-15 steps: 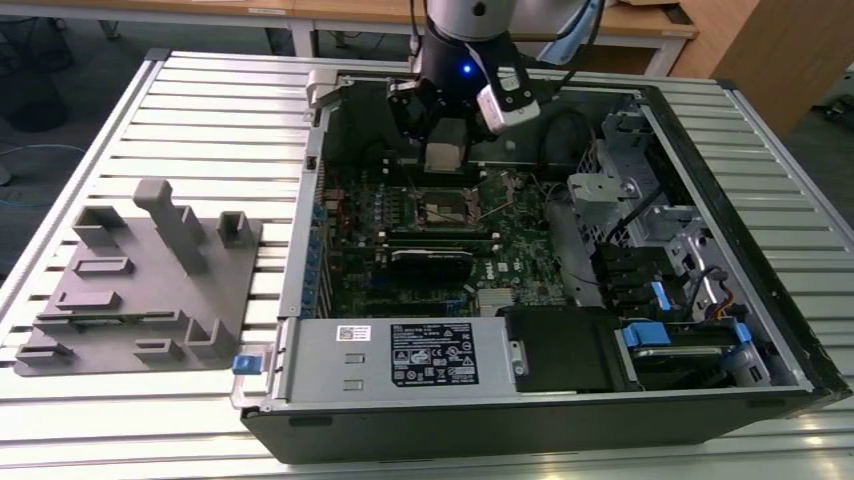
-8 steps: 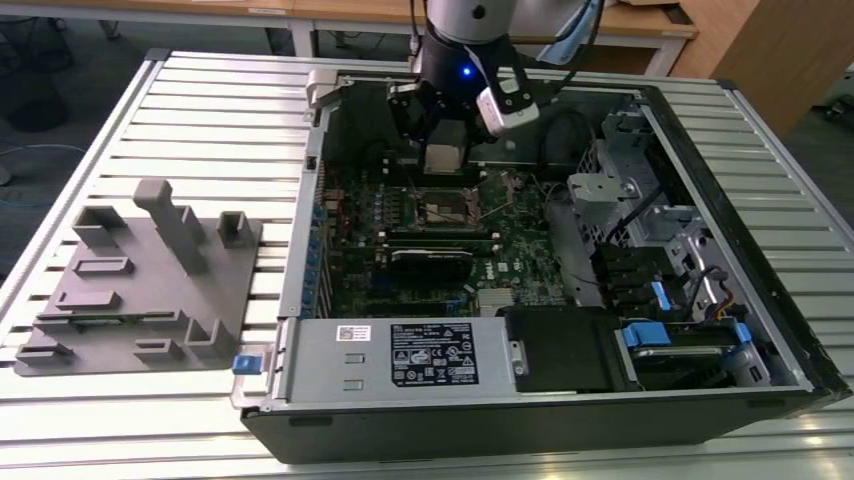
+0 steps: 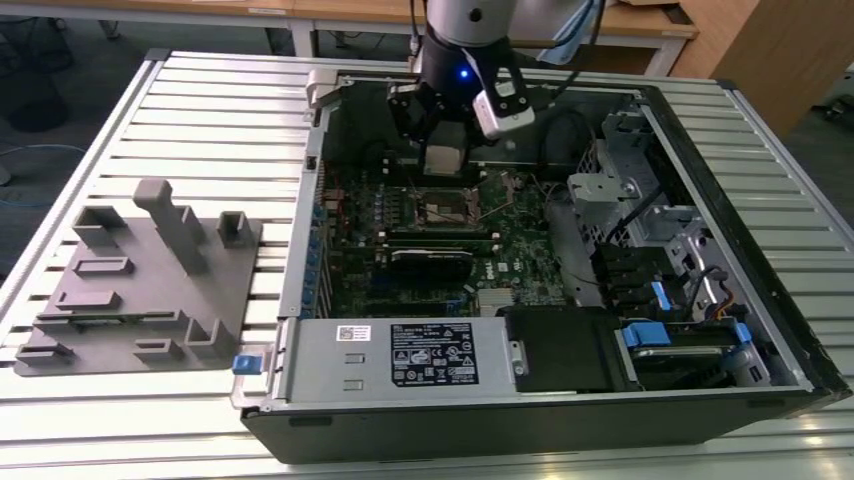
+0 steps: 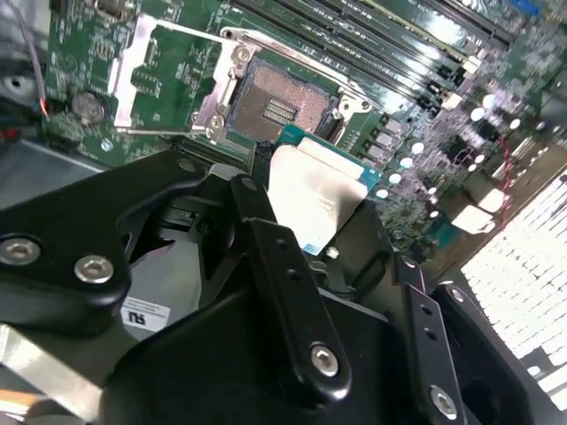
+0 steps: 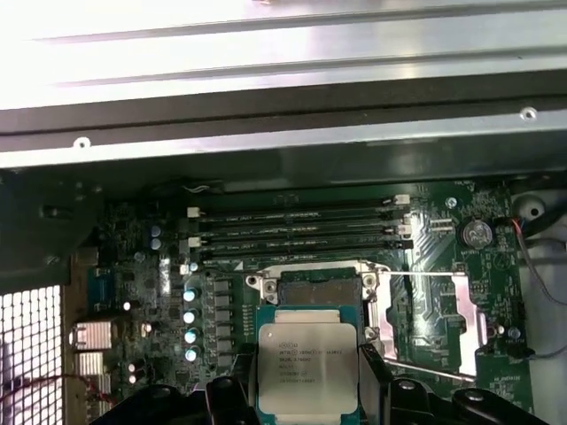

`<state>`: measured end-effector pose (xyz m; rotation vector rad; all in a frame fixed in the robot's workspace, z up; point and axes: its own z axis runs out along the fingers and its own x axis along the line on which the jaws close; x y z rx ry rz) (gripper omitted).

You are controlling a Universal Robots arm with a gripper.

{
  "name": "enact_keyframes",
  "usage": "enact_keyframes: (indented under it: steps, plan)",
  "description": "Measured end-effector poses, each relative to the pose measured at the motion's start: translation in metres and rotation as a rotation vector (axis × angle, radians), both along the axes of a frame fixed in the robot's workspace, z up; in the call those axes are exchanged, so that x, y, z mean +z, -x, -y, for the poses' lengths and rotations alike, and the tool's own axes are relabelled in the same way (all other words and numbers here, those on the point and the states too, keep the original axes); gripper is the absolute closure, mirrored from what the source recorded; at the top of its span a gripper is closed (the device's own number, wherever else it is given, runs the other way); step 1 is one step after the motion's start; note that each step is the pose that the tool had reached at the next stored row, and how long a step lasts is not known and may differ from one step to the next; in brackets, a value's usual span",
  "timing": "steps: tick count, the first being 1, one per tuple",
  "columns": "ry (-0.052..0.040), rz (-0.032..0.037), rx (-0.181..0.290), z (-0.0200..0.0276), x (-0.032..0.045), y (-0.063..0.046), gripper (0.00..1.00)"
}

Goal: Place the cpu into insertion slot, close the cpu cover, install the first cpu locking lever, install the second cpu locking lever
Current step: 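Place the cpu into insertion slot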

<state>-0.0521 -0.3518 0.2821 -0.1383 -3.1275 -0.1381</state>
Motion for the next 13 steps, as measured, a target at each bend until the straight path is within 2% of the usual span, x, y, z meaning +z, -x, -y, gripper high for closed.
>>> enact_keyframes:
  steps: [3, 10, 13]
  plan:
    - [0.0003, -0.0002, -0.054, 0.0000, -0.0012, 0.0000, 0.46]
    - [0.0001, 0.0000, -0.063, 0.0000, -0.0013, 0.0000, 0.46]
    - [0.0000, 0.0000, -0.100, 0.0000, -0.0015, 0.0000, 0.46]
